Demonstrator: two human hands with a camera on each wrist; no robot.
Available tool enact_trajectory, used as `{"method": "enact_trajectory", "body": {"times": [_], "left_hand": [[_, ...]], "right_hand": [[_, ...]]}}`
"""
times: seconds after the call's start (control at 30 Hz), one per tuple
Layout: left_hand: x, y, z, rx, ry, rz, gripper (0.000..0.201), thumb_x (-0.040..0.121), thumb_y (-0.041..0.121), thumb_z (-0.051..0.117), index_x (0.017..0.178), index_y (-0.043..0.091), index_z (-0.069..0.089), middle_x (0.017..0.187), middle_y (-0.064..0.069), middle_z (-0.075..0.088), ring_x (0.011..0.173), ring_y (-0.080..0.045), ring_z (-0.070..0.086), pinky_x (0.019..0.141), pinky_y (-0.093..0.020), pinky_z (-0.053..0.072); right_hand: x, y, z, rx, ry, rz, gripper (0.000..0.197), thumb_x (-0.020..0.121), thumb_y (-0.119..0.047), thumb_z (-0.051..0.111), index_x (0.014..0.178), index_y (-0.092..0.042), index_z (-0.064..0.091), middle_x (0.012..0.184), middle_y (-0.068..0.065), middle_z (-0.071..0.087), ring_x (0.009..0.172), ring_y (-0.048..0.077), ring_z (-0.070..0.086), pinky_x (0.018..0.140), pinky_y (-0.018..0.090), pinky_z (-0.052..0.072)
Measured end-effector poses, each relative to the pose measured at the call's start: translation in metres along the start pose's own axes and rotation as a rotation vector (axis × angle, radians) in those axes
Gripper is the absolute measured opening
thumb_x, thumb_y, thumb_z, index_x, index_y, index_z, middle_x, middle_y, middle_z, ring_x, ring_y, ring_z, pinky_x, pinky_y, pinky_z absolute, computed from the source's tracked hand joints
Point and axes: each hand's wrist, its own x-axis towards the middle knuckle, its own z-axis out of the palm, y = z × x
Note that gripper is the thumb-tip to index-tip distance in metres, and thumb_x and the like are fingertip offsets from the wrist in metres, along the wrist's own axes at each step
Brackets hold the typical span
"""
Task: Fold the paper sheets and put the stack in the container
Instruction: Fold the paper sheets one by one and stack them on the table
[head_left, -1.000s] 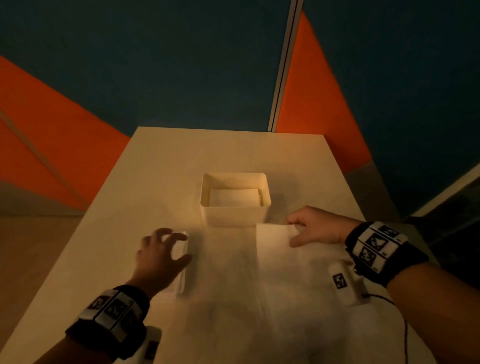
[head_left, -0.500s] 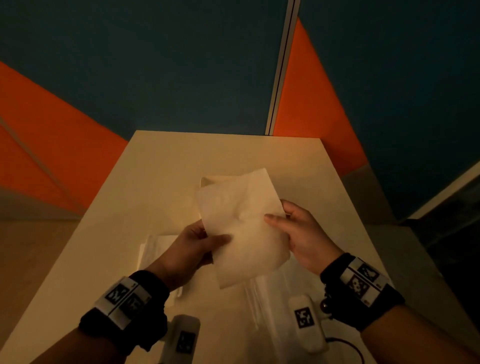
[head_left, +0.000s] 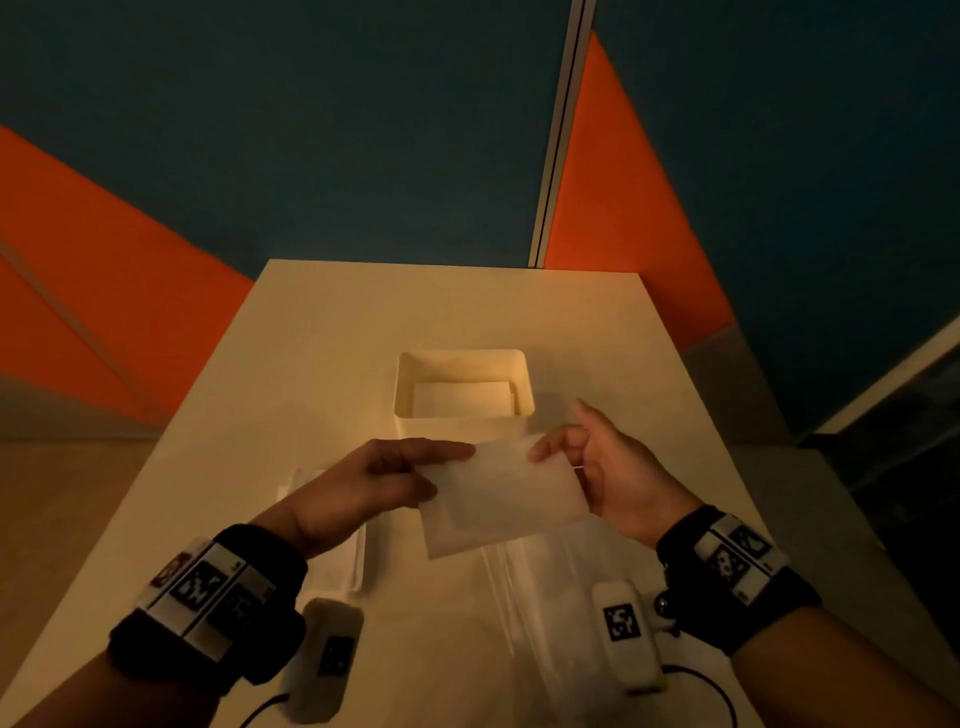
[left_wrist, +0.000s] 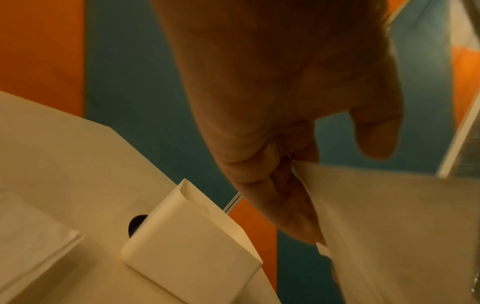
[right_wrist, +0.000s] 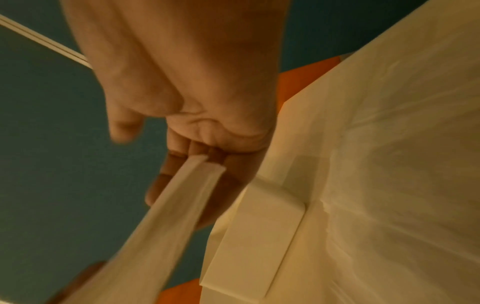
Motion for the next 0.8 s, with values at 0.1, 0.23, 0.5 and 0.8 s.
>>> {"method": "enact_trajectory", "body": {"times": [0.1, 0.23, 0.5, 0.8], "left_hand": [[-0.003, 0.002, -0.002, -0.045, -0.080, -0.069, 0.042, 0.074, 0.035, 0.058, 0.112, 0.024, 0.069, 0.122, 0.009, 0.064, 0.112, -0.013, 0.060, 0.088, -0.022, 0.051], [-0.002, -0.004, 0.010, 0.045, -0.129, -0.114, 0.033, 0.076, 0.017, 0.068, 0.107, 0.026, 0.072, 0.120, 0.007, 0.066, 0.110, -0.013, 0.062, 0.090, -0.025, 0.051], [-0.017, -0.045, -0.017, -0.035, 0.397, -0.160, 0.037, 0.083, -0.005, 0.061, 0.105, 0.023, 0.068, 0.116, -0.003, 0.062, 0.095, -0.027, 0.064, 0.067, -0.029, 0.059], [-0.044, -0.113, -0.062, 0.278, 0.754, -0.306, 0.040, 0.082, -0.002, 0.066, 0.113, 0.024, 0.064, 0.117, -0.017, 0.059, 0.094, -0.038, 0.061, 0.087, -0.052, 0.051]], "right_hand": [[0.001, 0.001, 0.002, -0.225, -0.004, -0.142, 0.016, 0.084, -0.005, 0.065, 0.073, -0.016, 0.068, 0.075, 0.002, 0.064, 0.076, 0.016, 0.059, 0.061, 0.023, 0.048], [0.000, 0.002, 0.015, -0.384, -0.131, -0.171, 0.022, 0.079, 0.005, 0.069, 0.077, -0.017, 0.067, 0.073, 0.000, 0.064, 0.067, 0.011, 0.060, 0.062, 0.022, 0.050], [0.011, 0.019, 0.005, -0.384, 0.095, -0.121, 0.009, 0.086, -0.002, 0.064, 0.083, -0.011, 0.062, 0.084, 0.008, 0.065, 0.067, 0.020, 0.065, 0.053, 0.029, 0.049], [0.015, 0.040, -0.043, -0.388, 0.352, -0.008, 0.012, 0.084, 0.000, 0.060, 0.078, -0.010, 0.062, 0.077, 0.009, 0.066, 0.065, 0.021, 0.062, 0.053, 0.027, 0.047]]}}
